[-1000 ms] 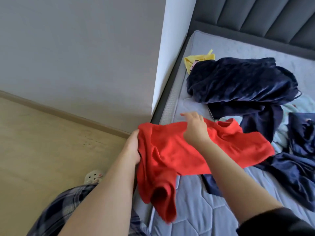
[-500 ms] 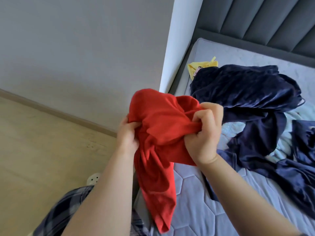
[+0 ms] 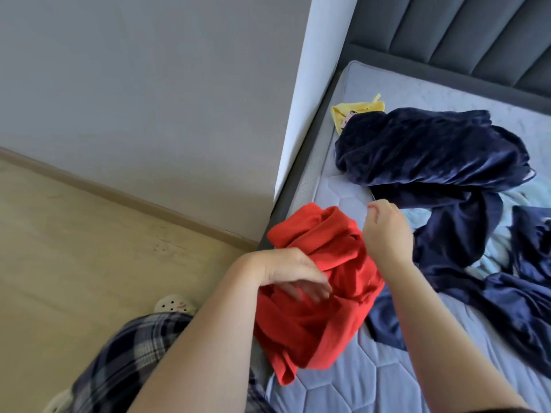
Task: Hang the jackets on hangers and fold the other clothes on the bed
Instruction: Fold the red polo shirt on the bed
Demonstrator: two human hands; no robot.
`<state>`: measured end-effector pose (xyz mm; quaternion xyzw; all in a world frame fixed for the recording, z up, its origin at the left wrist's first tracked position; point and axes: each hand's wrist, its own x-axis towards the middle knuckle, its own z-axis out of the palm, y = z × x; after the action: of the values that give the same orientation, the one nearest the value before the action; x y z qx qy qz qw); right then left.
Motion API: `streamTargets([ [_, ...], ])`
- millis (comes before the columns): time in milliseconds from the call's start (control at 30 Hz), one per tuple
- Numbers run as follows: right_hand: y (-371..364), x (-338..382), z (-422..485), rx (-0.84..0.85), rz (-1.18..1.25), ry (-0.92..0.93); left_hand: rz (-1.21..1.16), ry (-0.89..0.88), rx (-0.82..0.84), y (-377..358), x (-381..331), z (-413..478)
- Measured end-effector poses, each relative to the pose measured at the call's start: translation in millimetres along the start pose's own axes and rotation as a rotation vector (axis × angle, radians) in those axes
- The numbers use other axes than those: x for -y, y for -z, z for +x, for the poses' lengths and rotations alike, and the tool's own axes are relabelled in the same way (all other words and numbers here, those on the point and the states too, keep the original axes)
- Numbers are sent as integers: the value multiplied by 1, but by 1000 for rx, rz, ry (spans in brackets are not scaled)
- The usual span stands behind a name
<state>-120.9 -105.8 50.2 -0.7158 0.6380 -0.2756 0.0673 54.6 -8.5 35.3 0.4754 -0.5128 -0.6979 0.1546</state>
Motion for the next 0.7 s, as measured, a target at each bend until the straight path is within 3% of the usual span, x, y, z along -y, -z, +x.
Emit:
streamTargets([
  [33,-4,6,-1,-16,100,34,-107,-55,-153,5,-1,-1],
  [67,-10,12,-3,70,131,82,-190,-79,-376,12,0,1],
  [133,-25,19,-17,472,31,97,-207,11,-817,30,13,9],
  [200,-40,16,-32,741,-188,134,-107,230,-970,40,33,16],
  [267,-49,14,-38,651,-243,154,-120,354,-889,39,49,23],
  [300,-48,17,-36,571,-150,140,-184,370,-839,37,52,24],
  [400,-33,33,-25,579,412,-41,-343,371,-825,31,44,24],
  [467,-16,46,-17,590,938,-248,-476,289,-909,37,39,25],
  [533,-3,49,-4,417,1234,-462,-666,158,-952,41,35,20],
  [567,-1,41,2,313,1284,-578,-771,137,-894,39,32,15],
  [600,-2,31,8,200,1165,-665,-817,139,-797,37,32,10],
  [667,-4,0,11,141,763,-804,-682,195,-606,28,35,6],
  [700,-12,-16,10,112,672,-848,-548,214,-535,24,40,6],
])
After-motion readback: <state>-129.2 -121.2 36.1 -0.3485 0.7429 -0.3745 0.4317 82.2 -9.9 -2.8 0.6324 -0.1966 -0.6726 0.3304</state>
